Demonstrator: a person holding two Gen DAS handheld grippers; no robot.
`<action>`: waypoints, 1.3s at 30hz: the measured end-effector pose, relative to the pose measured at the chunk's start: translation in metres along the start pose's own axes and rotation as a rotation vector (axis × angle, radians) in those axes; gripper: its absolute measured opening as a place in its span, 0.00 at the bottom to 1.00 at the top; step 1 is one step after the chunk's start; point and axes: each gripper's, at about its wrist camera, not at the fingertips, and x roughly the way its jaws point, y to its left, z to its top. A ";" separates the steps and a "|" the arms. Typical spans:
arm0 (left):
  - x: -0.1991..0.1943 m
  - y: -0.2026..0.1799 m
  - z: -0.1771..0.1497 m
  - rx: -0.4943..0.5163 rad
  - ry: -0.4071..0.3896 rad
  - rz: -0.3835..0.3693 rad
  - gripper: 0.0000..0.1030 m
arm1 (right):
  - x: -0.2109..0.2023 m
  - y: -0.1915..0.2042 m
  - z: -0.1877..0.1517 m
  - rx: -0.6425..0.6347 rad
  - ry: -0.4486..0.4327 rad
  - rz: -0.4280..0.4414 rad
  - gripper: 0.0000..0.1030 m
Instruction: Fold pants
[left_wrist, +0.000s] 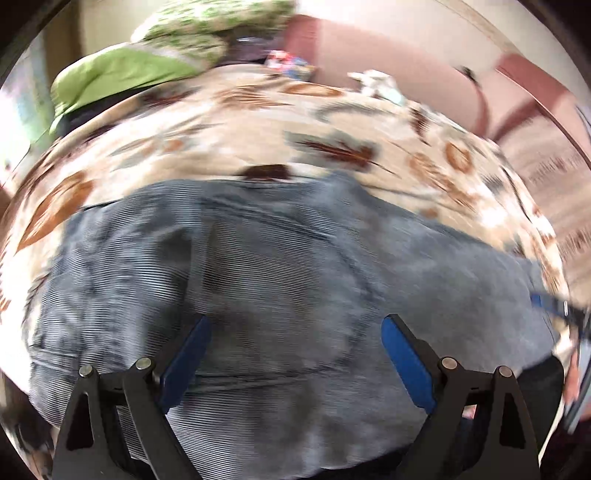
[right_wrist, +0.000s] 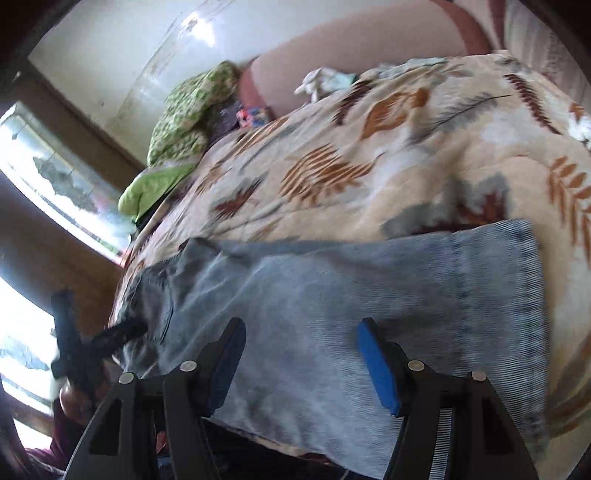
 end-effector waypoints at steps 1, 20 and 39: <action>0.001 0.011 0.002 -0.028 0.006 0.017 0.91 | 0.007 0.005 -0.003 -0.015 0.015 0.002 0.65; 0.027 0.017 -0.030 0.085 -0.074 0.112 1.00 | 0.040 0.012 -0.029 -0.106 0.012 -0.033 0.70; -0.037 0.058 -0.014 -0.035 -0.178 0.110 1.00 | 0.014 0.030 0.002 -0.084 -0.117 -0.270 0.79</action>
